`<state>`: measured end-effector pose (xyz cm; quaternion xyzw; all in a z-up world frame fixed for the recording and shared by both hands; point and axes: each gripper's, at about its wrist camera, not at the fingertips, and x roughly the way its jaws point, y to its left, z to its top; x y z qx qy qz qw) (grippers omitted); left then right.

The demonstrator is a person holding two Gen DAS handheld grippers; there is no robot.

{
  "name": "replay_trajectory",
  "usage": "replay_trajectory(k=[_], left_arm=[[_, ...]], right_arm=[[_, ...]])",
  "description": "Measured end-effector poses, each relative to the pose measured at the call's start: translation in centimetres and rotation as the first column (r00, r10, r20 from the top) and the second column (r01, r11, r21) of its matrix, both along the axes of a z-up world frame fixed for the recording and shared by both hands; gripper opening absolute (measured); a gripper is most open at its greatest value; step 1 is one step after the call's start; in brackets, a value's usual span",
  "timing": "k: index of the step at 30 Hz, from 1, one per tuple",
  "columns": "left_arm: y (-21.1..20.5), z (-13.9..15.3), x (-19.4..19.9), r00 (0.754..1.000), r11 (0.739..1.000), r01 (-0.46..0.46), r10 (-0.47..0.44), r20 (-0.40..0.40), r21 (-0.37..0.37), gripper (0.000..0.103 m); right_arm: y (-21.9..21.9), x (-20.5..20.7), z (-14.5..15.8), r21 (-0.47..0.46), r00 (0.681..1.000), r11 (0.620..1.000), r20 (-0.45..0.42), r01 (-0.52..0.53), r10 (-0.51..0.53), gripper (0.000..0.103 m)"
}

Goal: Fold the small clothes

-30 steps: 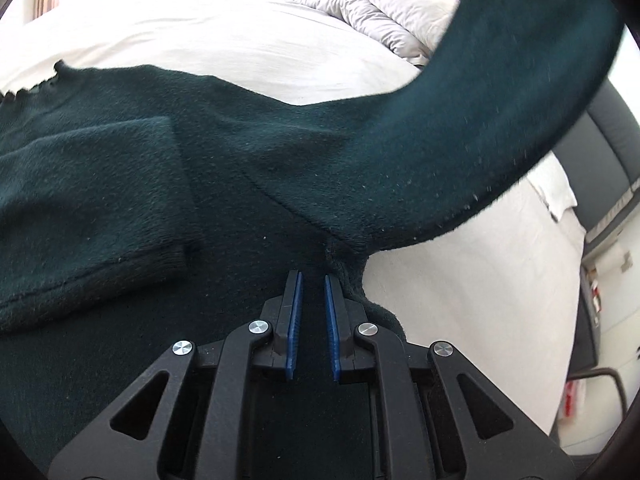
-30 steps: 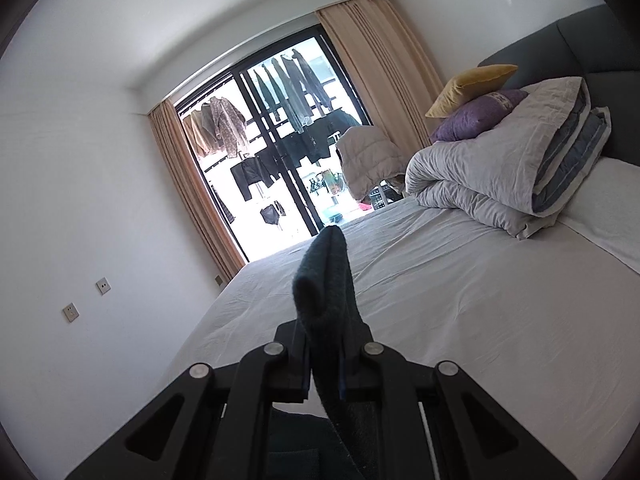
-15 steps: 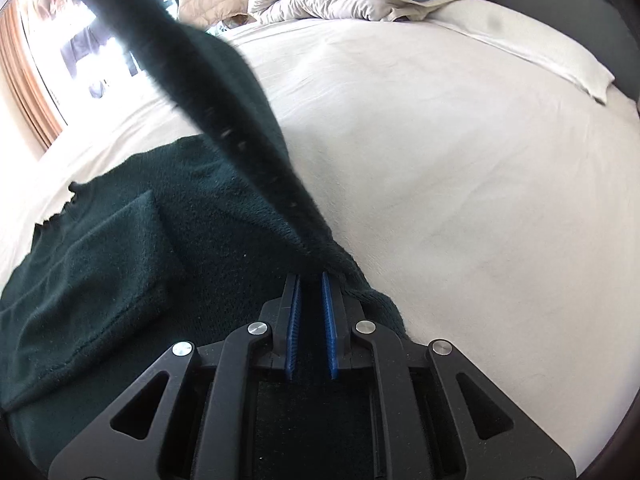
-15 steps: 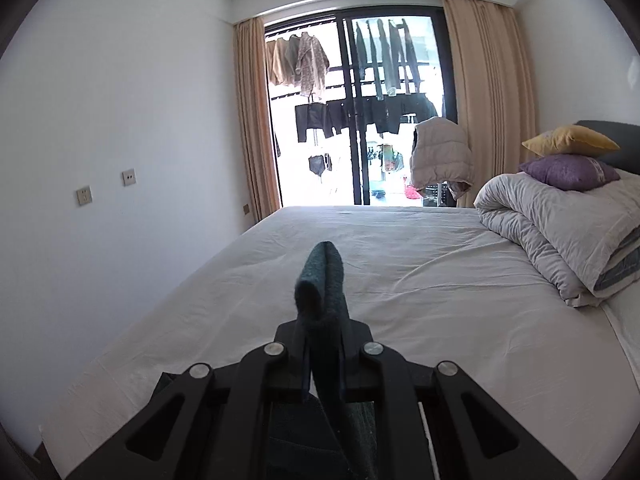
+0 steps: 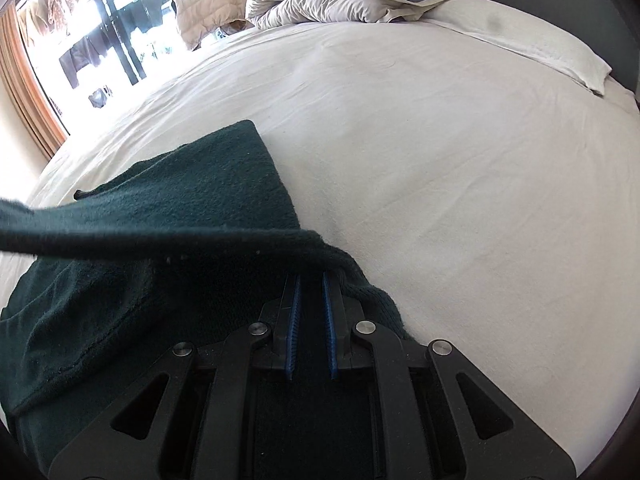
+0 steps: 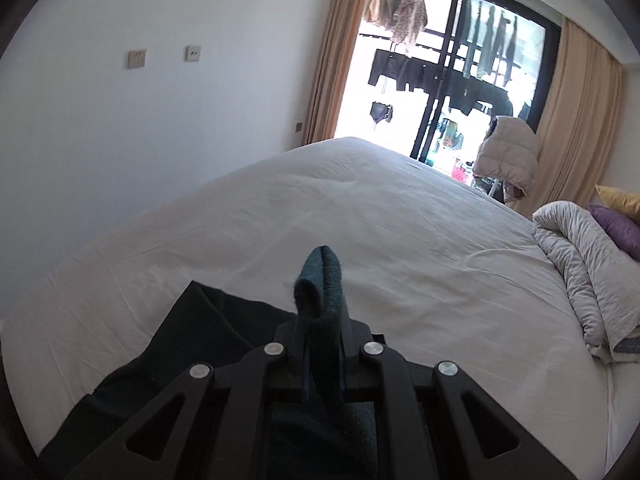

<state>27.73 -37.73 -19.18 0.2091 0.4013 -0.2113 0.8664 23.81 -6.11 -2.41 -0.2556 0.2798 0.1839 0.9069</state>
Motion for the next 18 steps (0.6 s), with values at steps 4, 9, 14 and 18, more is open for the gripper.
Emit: replay_trajectory(k=[4, 9, 14, 18], left_arm=[[0.4, 0.2, -0.2, 1.0, 1.0, 0.006, -0.007, 0.014, 0.025, 0.009], [0.8, 0.1, 0.1, 1.0, 1.0, 0.006, -0.006, 0.008, 0.013, 0.009], [2.3, 0.5, -1.7, 1.0, 0.998, 0.001, -0.003, -0.031, -0.06, 0.01], [2.3, 0.6, -1.6, 0.999, 0.997, 0.0, -0.002, -0.039, -0.073, 0.01]], right_arm=[[5.2, -1.5, -6.9, -0.15, 0.996, 0.985, -0.04, -0.085, 0.079, 0.011], [6.5, -1.5, -11.8, -0.218, 0.993, 0.971, -0.085, -0.099, 0.082, 0.01], [6.1, 0.0, -11.0, -0.197, 0.998, 0.979, -0.059, -0.043, 0.032, 0.01], [6.6, 0.4, -10.2, -0.209, 1.0, 0.978, -0.005, 0.008, -0.01, 0.01]])
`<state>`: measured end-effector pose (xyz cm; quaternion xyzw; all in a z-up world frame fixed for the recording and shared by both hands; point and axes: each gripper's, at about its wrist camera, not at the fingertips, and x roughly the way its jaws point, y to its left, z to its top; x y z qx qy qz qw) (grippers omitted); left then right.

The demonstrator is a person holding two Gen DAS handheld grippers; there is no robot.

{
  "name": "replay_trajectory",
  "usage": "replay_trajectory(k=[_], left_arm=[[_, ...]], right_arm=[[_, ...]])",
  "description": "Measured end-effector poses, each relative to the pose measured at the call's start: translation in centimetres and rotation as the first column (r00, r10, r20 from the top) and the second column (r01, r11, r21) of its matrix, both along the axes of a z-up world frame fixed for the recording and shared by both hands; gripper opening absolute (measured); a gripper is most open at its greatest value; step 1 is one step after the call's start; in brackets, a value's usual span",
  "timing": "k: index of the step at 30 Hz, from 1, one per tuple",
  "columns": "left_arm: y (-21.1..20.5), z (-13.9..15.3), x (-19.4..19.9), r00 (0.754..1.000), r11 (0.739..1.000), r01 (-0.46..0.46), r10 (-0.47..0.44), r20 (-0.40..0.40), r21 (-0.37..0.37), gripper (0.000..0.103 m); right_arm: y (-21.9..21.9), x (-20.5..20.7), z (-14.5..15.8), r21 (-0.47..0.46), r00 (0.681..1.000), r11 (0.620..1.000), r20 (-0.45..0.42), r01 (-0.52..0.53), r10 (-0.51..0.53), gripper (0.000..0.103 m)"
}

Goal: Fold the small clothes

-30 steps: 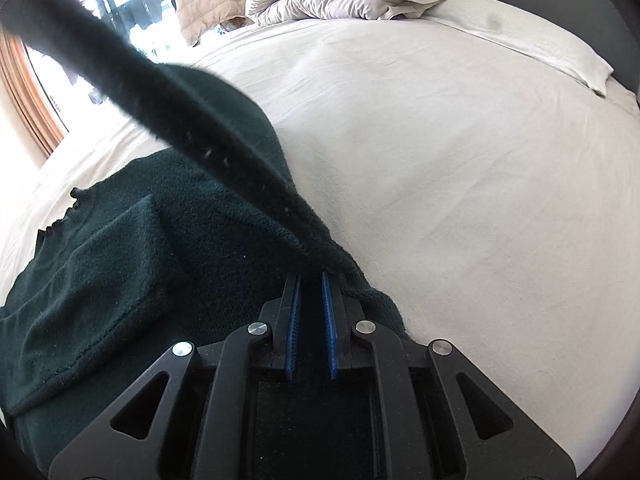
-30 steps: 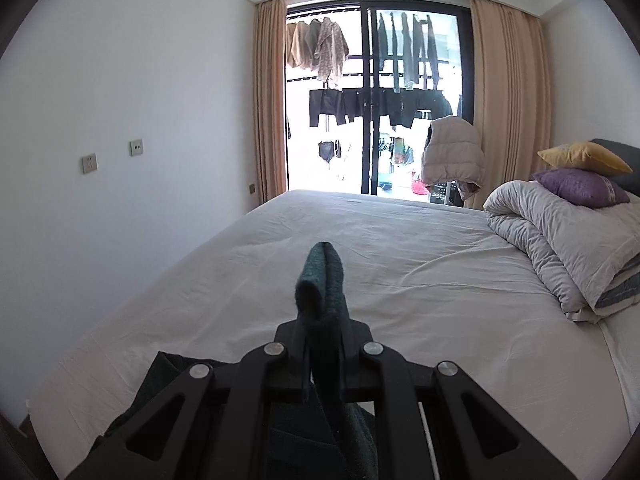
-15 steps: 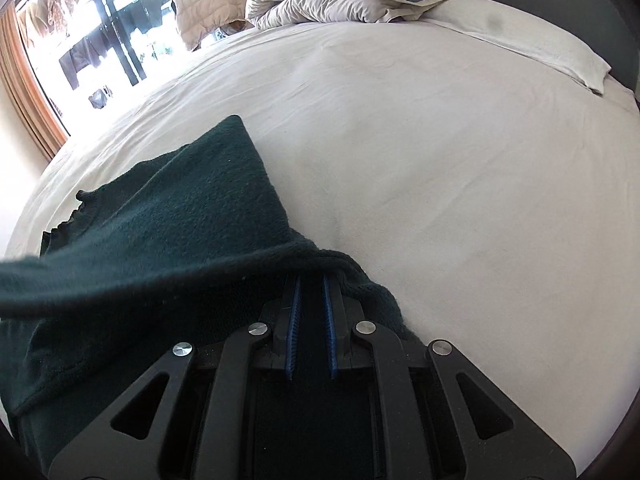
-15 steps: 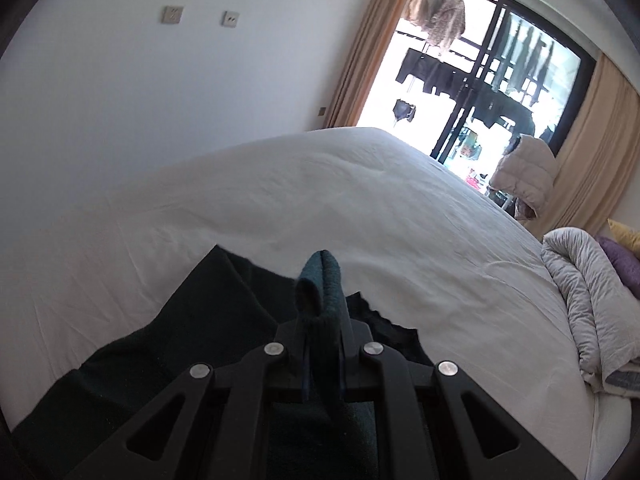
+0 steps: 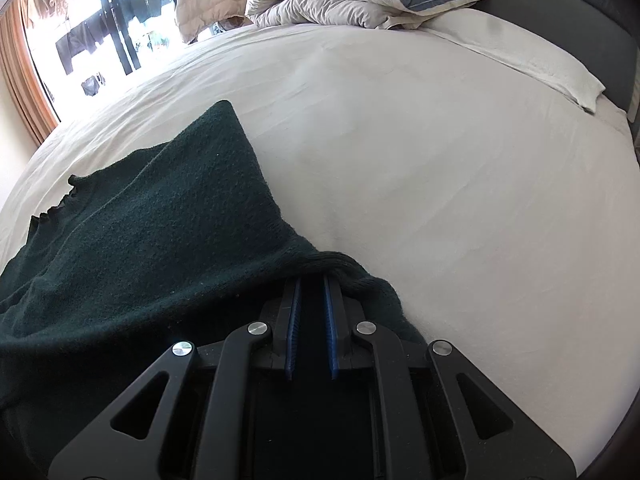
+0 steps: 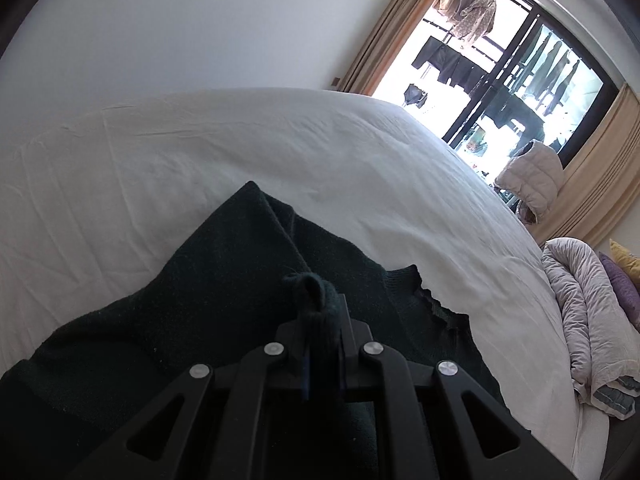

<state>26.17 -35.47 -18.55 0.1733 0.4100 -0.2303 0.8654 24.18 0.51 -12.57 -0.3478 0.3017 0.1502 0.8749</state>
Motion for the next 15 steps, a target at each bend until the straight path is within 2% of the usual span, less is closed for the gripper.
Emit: replay_trajectory(k=[5, 10, 12, 15], left_arm=[[0.3, 0.1, 0.2, 1.0, 0.999, -0.003, 0.002, -0.02, -0.038, 0.01], [0.2, 0.1, -0.2, 1.0, 0.999, -0.006, 0.005, -0.012, -0.046, 0.01], [0.2, 0.1, -0.3, 1.0, 0.999, -0.007, 0.006, -0.013, -0.05, 0.01], [0.4, 0.1, -0.7, 1.0, 0.998, -0.008, 0.007, -0.016, -0.059, 0.01]], right_arm=[[-0.1, 0.2, 1.0, 0.055, 0.998, 0.997, 0.045, 0.046, -0.048, 0.01], [-0.7, -0.6, 3.6, 0.171, 0.979, 0.981, 0.166, 0.086, -0.115, 0.01], [-1.0, -0.3, 4.1, 0.207, 0.972, 0.973, 0.185, 0.104, -0.143, 0.011], [-0.5, 0.7, 1.9, 0.175, 0.99, 0.98, 0.086, 0.094, -0.111, 0.011]])
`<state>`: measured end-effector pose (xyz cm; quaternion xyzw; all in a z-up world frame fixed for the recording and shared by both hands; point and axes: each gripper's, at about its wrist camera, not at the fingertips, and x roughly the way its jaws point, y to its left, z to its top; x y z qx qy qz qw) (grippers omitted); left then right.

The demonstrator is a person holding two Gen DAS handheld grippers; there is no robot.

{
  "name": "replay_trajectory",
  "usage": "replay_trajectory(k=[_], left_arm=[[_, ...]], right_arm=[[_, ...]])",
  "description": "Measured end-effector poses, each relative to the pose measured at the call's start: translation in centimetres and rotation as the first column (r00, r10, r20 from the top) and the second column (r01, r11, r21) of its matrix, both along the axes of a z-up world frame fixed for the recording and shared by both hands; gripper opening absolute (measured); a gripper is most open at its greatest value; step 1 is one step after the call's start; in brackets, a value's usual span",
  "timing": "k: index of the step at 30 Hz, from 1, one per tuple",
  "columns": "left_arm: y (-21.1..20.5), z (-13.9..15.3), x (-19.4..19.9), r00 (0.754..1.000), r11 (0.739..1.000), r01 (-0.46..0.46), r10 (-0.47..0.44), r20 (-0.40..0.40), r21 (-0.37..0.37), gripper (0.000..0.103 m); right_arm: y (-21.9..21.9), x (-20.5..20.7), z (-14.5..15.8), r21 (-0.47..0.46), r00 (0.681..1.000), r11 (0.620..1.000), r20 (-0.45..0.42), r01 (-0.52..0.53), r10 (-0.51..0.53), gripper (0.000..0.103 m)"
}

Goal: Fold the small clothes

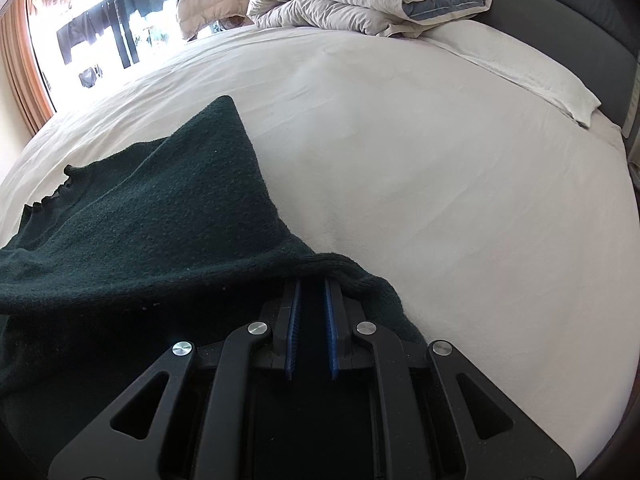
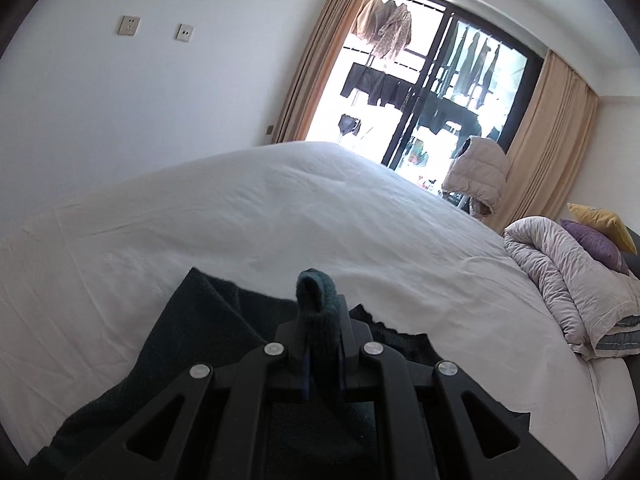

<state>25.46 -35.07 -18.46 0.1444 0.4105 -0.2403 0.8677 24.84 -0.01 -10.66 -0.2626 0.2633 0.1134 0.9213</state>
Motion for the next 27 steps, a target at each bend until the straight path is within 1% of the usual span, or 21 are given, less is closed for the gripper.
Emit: replay_trajectory(k=[2, 3, 4, 5, 6, 7, 8, 9, 10, 12, 13, 14, 15, 17, 18, 19, 21, 22, 23, 25, 27], left_arm=[[-0.1, 0.0, -0.2, 1.0, 1.0, -0.002, 0.002, 0.005, 0.004, 0.01], [-0.1, 0.1, -0.3, 1.0, 1.0, -0.003, 0.003, 0.007, 0.005, 0.01], [-0.1, 0.1, -0.4, 1.0, 1.0, -0.004, 0.004, 0.006, 0.002, 0.01], [0.1, 0.1, -0.4, 1.0, 1.0, -0.005, 0.005, 0.0, -0.007, 0.01], [0.2, 0.1, -0.4, 1.0, 1.0, -0.009, 0.009, -0.006, -0.017, 0.01], [0.3, 0.1, -0.5, 1.0, 1.0, -0.011, 0.011, -0.009, -0.018, 0.011], [0.2, 0.1, -0.7, 1.0, 1.0, -0.012, 0.012, -0.005, -0.008, 0.011], [-0.1, 0.2, -0.9, 1.0, 1.0, -0.01, 0.01, 0.004, 0.011, 0.011], [-0.3, 0.2, -1.1, 1.0, 1.0, -0.008, 0.008, 0.013, 0.029, 0.011], [-0.8, 0.1, -1.5, 1.0, 0.998, -0.004, 0.002, 0.029, 0.065, 0.011], [-1.1, 0.1, -1.8, 0.999, 0.996, 0.002, -0.006, 0.045, 0.094, 0.011], [-1.6, 0.1, -2.4, 0.997, 0.989, 0.013, -0.025, 0.078, 0.15, 0.011], [-2.4, -0.1, -3.4, 0.991, 0.974, 0.023, -0.052, 0.124, 0.226, 0.011], [-3.8, -0.7, -5.6, 0.967, 0.924, 0.027, -0.12, 0.223, 0.382, 0.011], [-4.3, -1.1, -6.8, 0.953, 0.897, 0.022, -0.153, 0.263, 0.442, 0.011], [-4.6, -1.3, -7.9, 0.938, 0.876, 0.017, -0.18, 0.295, 0.482, 0.011], [-4.4, -1.4, -9.5, 0.924, 0.856, 0.019, -0.213, 0.318, 0.517, 0.011], [-4.2, -1.3, -10.3, 0.92, 0.851, 0.027, -0.226, 0.32, 0.524, 0.012], [-3.7, -1.2, -10.9, 0.922, 0.849, 0.045, -0.239, 0.306, 0.526, 0.012], [-2.2, -0.7, -12.5, 0.925, 0.852, 0.083, -0.259, 0.278, 0.517, 0.012], [0.4, 0.1, -14.0, 0.935, 0.871, 0.124, -0.263, 0.239, 0.475, 0.013]], right_arm=[[1.0, 0.6, -2.7, -0.057, 0.992, 0.997, -0.121, -0.044, 0.037, 0.012], [1.5, 0.8, -4.1, -0.079, 0.981, 0.995, -0.186, -0.068, 0.052, 0.014], [1.7, 0.9, -5.0, -0.076, 0.968, 0.994, -0.243, -0.081, 0.06, 0.023], [1.8, 0.9, -5.5, -0.062, 0.957, 0.994, -0.281, -0.086, 0.065, 0.035], [1.9, 0.8, -5.4, -0.054, 0.955, 0.995, -0.291, -0.083, 0.064, 0.039], [1.8, 0.6, -4.9, -0.035, 0.954, 0.996, -0.291, -0.081, 0.067, 0.046], [1.7, 0.3, -4.0, -0.002, 0.953, 0.997, -0.294, -0.077, 0.073, 0.058], [1.4, -0.1, -2.9, 0.04, 0.952, 0.997, -0.295, -0.068, 0.077, 0.062], [1.0, -0.8, -1.5, 0.087, 0.952, 0.994, -0.294, -0.061, 0.084, 0.064], [0.0, -2.6, 1.1, 0.188, 0.947, 0.981, -0.305, -0.049, 0.106, 0.065], [-0.7, -3.7, 2.2, 0.238, 0.945, 0.97, -0.306, -0.043, 0.117, 0.066], [-1.6, -4.9, 3.5, 0.292, 0.944, 0.956, -0.305, -0.035, 0.128, 0.068], [-2.4, -5.9, 4.5, 0.339, 0.943, 0.94, -0.307, -0.02, 0.131, 0.069], [-4.9, -7.4, 6.5, 0.439, 0.94, 0.898, -0.316, 0.027, 0.127, 0.07], [-6.0, -8.0, 7.3, 0.477, 0.939, 0.877, -0.322, 0.053, 0.118, 0.07], [-7.3, -8.6, 8.1, 0.516, 0.939, 0.853, -0.326, 0.082, 0.107, 0.07], [-9.5, -10.2, 9.7, 0.578, 0.941, 0.809, -0.32, 0.104, 0.108, 0.07], [-10.7, -11.0, 10.6, 0.604, 0.945, 0.79, -0.308, 0.104, 0.111, 0.07], [-12.1, -11.9, 11.6, 0.624, 0.951, 0.775, -0.29, 0.101, 0.11, 0.07], [-15.7, -13.6, 14.4, 0.655, 0.972, 0.751, -0.217, 0.076, 0.091, 0.07], [-20.9, -15.2, 17.0, 0.672, 0.992, 0.737, -0.122, 0.077, 0.008, 0.07]])
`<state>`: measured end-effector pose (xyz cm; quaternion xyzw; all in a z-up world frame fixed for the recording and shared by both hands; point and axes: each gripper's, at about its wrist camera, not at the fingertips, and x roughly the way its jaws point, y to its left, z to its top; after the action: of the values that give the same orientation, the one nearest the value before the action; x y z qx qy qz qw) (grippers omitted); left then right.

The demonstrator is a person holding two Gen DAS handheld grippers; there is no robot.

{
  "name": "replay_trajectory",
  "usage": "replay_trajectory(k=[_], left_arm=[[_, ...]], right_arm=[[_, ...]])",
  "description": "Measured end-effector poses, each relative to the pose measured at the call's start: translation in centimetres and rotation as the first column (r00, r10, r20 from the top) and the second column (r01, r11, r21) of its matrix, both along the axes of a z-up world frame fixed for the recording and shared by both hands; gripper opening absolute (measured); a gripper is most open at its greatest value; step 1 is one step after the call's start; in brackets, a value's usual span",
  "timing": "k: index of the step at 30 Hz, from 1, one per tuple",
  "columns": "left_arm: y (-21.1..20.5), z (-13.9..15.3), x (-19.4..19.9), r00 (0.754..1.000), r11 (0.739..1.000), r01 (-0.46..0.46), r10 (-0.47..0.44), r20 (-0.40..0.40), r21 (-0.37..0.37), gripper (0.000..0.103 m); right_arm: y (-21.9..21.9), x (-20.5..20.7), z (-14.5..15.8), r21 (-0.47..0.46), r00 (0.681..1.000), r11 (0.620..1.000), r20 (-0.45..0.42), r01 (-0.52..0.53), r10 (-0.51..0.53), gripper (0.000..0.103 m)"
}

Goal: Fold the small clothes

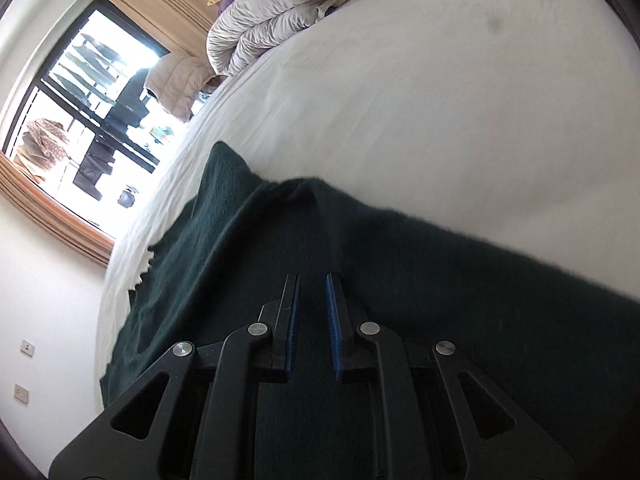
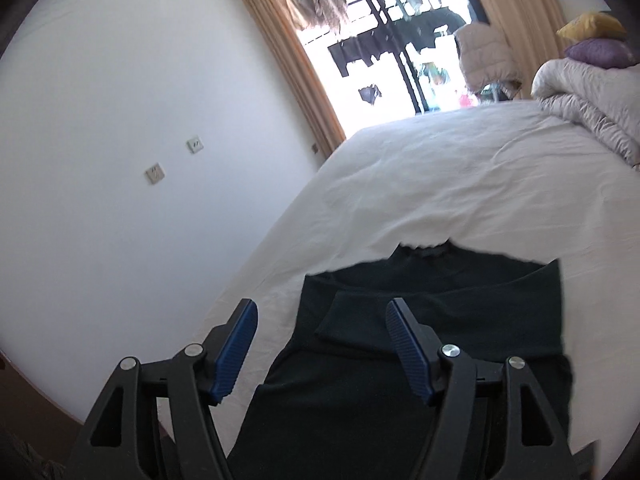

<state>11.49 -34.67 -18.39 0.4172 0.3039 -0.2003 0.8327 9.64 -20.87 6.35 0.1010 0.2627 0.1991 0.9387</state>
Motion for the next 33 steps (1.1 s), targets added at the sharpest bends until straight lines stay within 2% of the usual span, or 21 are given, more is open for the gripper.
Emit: replay_trajectory(k=[1, 3, 5, 7, 9, 10, 12, 14, 16, 17, 20, 21, 23, 26, 27, 29, 31, 33], left_arm=[[1.6, 0.6, -0.5, 1.0, 0.999, -0.005, 0.004, -0.025, -0.035, 0.013], [5.3, 1.9, -0.5, 0.993, 0.993, -0.055, 0.043, -0.11, -0.107, 0.014], [8.8, 3.1, 0.8, 0.981, 0.98, -0.129, 0.103, -0.164, -0.155, 0.014], [12.1, 4.5, 2.8, 0.966, 0.954, -0.216, 0.177, -0.19, -0.207, 0.014], [14.9, 6.5, 5.4, 0.952, 0.913, -0.271, 0.209, -0.222, -0.304, 0.014], [15.8, 7.5, 6.8, 0.949, 0.893, -0.288, 0.219, -0.226, -0.346, 0.014], [17.0, 8.9, 9.5, 0.948, 0.855, -0.3, 0.217, -0.234, -0.423, 0.014], [17.7, 9.4, 12.2, 0.94, 0.837, -0.33, 0.252, -0.229, -0.435, 0.014], [18.2, 9.2, 15.0, 0.932, 0.828, -0.358, 0.288, -0.22, -0.433, 0.014], [18.6, 8.6, 16.2, 0.92, 0.826, -0.389, 0.321, -0.226, -0.409, 0.014], [20.3, 6.0, 19.4, 0.874, 0.816, -0.475, 0.396, -0.28, -0.33, 0.014], [21.1, 4.9, 19.9, 0.86, 0.813, -0.499, 0.422, -0.289, -0.299, 0.014], [22.5, 4.2, 19.5, 0.868, 0.805, -0.489, 0.409, -0.282, -0.337, 0.014], [22.3, 4.2, 19.1, 0.875, 0.823, -0.477, 0.41, -0.259, -0.308, 0.014], [22.3, 4.1, 18.9, 0.877, 0.828, -0.472, 0.409, -0.251, -0.302, 0.014], [22.5, 4.1, 18.9, 0.878, 0.825, -0.472, 0.407, -0.253, -0.31, 0.014], [23.2, 4.0, 19.1, 0.876, 0.817, -0.475, 0.402, -0.268, -0.327, 0.014], [23.3, 4.1, 19.0, 0.871, 0.804, -0.482, 0.395, -0.293, -0.348, 0.014]], right_arm=[[-2.8, -0.4, 0.7, 0.013, 0.999, 0.999, 0.025, 0.045, -0.045, 0.07], [-9.0, -0.7, 0.7, 0.077, 0.987, 0.985, 0.016, 0.157, -0.159, 0.07], [-15.2, -0.8, -1.3, 0.208, 0.969, 0.946, -0.046, 0.249, -0.244, 0.07], [-19.1, -0.3, -4.7, 0.306, 0.945, 0.896, -0.156, 0.322, -0.287, 0.069], [-20.2, 0.6, -8.2, 0.405, 0.953, 0.867, -0.203, 0.292, -0.226, 0.066], [-20.3, 1.4, -10.3, 0.462, 0.952, 0.841, -0.239, 0.283, -0.189, 0.062], [-20.1, 3.0, -13.5, 0.538, 0.944, 0.794, -0.303, 0.284, -0.133, 0.06], [-20.0, 4.5, -16.2, 0.62, 0.94, 0.727, -0.324, 0.294, -0.104, 0.054], [-20.1, 5.9, -18.4, 0.685, 0.93, 0.656, -0.36, 0.318, -0.076, 0.054], [-20.1, 6.7, -19.2, 0.71, 0.934, 0.632, -0.353, 0.31, -0.062, 0.054], [-20.9, 8.2, -21.0, 0.723, 0.919, 0.589, -0.384, 0.361, -0.091, 0.054], [-21.2, 8.6, -21.6, 0.723, 0.913, 0.579, -0.393, 0.378, -0.105, 0.054], [-21.2, 9.4, -23.1, 0.703, 0.893, 0.579, -0.437, 0.413, -0.106, 0.054], [-19.5, 9.6, -24.8, 0.648, 0.863, 0.628, -0.498, 0.431, -0.079, 0.053], [-19.2, 9.5, -25.1, 0.631, 0.862, 0.647, -0.5, 0.429, -0.083, 0.05], [-18.9, 9.0, -25.5, 0.585, 0.845, 0.674, -0.523, 0.452, -0.112, 0.036], [-19.9, 8.2, -26.3, 0.596, 0.832, 0.647, -0.544, 0.475, -0.109, 0.022], [-21.0, 6.7, -25.8, 0.612, 0.83, 0.623, -0.547, 0.486, -0.111, 0.021]])
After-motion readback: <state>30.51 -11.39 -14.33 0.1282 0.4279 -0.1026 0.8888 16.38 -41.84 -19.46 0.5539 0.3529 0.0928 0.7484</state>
